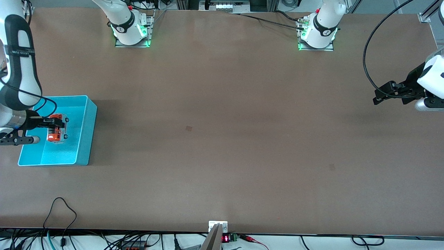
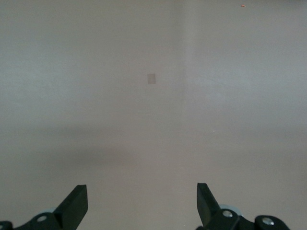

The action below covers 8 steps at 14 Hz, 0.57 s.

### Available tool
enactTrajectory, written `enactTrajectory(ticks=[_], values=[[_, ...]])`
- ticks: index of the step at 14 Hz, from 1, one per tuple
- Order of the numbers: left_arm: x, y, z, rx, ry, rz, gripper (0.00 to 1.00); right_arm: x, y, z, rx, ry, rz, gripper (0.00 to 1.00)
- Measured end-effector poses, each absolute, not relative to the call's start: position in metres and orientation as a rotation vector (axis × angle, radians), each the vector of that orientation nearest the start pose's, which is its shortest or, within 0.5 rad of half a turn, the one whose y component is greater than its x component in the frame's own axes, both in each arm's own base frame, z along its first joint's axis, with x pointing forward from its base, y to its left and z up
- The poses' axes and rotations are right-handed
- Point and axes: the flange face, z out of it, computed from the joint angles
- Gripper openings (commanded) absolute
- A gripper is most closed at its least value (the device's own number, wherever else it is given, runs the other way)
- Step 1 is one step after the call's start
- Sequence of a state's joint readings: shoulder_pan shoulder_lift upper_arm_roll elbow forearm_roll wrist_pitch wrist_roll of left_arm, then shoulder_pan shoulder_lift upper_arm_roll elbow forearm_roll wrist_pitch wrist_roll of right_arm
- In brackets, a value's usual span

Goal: Wind up bus and store in blue box
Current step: 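Lower the bus into the blue box and open the right gripper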

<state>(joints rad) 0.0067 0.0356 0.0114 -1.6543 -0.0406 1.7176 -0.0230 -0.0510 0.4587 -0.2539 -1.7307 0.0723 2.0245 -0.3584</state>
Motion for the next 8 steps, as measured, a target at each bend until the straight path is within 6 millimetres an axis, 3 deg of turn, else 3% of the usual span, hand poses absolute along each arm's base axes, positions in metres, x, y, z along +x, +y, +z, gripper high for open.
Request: enactTrajectory(ticks=[5, 8], values=[[0.576, 0.007, 0.578, -3.180, -0.074, -0.044, 1.00, 0.632, -0.189, 0.267, -3.164, -0.026, 0.284, 0.00], [0.576, 0.007, 0.578, -3.180, -0.074, -0.044, 1.00, 0.638, -0.191, 0.250, -3.200, -0.051, 0.251, 0.00]])
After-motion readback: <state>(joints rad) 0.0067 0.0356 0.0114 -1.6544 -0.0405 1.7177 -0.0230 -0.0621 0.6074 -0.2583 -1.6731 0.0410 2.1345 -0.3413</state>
